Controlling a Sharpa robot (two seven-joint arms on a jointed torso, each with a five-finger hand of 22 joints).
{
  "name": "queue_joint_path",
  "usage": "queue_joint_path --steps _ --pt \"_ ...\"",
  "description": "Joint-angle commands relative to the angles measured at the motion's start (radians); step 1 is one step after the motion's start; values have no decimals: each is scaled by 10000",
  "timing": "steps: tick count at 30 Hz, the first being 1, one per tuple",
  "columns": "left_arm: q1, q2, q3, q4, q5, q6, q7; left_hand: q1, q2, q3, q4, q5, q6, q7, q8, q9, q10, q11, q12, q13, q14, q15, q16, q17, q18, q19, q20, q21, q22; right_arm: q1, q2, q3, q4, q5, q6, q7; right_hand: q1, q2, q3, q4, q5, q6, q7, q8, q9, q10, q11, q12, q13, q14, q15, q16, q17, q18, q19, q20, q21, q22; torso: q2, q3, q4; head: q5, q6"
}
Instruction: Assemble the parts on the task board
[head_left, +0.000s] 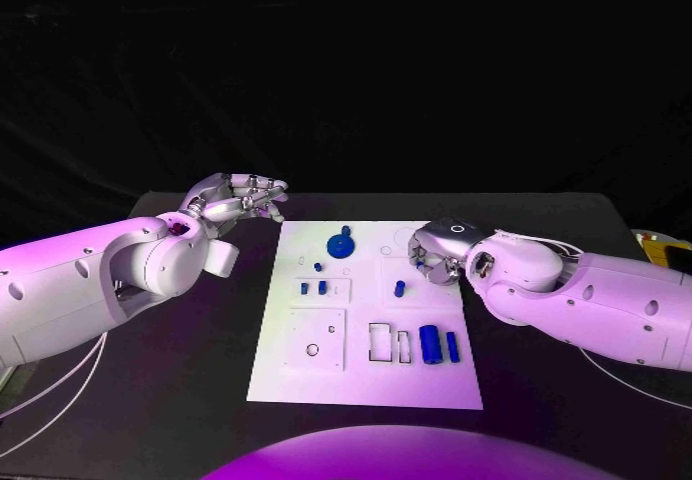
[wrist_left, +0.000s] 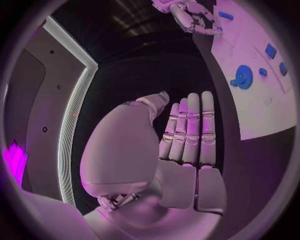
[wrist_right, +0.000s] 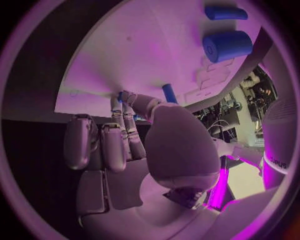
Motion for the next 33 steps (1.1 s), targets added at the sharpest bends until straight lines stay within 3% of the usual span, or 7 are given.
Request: queue_joint_path --steps 1,11,18,27,33 --pt "12 8 10 0 -13 223 -71 47 48 -53 -19 -23 -74 33 -45 -19 -81 24 -1 -13 -21 77 -61 -16 113 75 28 -48 -17 -14 -105 -8 87 -414 -289 -252 306 245 186 -223 59 93 -10 -66 1 406 -305 50 146 431 -64 54 8 -171 75 -2 55 981 -5 -3 -2 -7 14" --pt "11 34 9 -49 -27 261 -107 56 50 -68 -24 -22 -114 56 -61 -30 -123 42 -1 -19 -31 91 -96 -26 111 80 35 -83 -41 220 -512 77 772 -238 -633 -229 277 217 197 -251 74 102 -7 -74 1 410 -303 50 153 427 -61 47 -10 -189 114 0 136 1037 -23 -17 -2 -28 43" --pt "11 75 9 -70 -28 286 -110 55 55 -79 -22 -22 -139 71 -70 -37 -151 56 0 -22 -34 100 -116 -31 110 86 40 -105 -58 321 -702 142 1328 2 -1022 -116 262 185 219 -300 104 109 -9 -88 -1 410 -304 46 159 425 -62 44 -19 -201 138 1 198 1083 -9 -3 1 9 65" --pt "9 166 9 -103 -29 333 -100 55 55 -79 -22 -22 -139 71 -70 -37 -151 56 0 -22 -34 100 -116 -31 110 86 40 -105 -58 259 -433 158 2088 337 -1210 84 245 160 226 -327 119 105 -2 -101 -4 400 -298 39 162 420 -60 34 -45 -207 149 2 227 1106 -7 6 -3 187 52" --pt "7 293 8 -149 -29 384 -102 51 62 -84 -17 -22 -148 79 -73 -39 -162 62 3 -22 -34 106 -126 -33 109 90 43 -116 -66 43 51 149 2479 472 -1185 235 230 159 232 -333 124 96 6 -113 -7 387 -291 30 162 419 -56 33 -48 -208 150 4 234 1113 -13 -3 20 395 -32"
